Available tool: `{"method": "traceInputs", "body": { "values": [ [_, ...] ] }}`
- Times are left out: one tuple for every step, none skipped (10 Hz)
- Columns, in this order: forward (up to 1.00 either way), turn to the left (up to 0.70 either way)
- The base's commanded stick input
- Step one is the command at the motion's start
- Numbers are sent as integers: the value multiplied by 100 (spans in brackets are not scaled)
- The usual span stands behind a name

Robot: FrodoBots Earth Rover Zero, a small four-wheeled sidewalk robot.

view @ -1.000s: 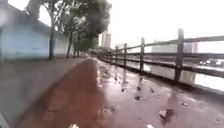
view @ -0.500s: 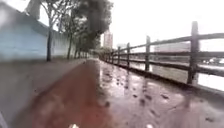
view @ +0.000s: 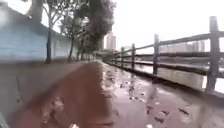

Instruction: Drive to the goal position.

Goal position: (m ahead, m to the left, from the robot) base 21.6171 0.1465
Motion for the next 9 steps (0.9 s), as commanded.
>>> {"method": "traceInputs", "body": {
  "values": [
    [85, 2],
    [85, 2],
    [85, 2],
    [85, 2],
    [85, 2],
    [85, 2],
    [85, 2],
    [85, 2],
    [85, 2]
  ]
}}
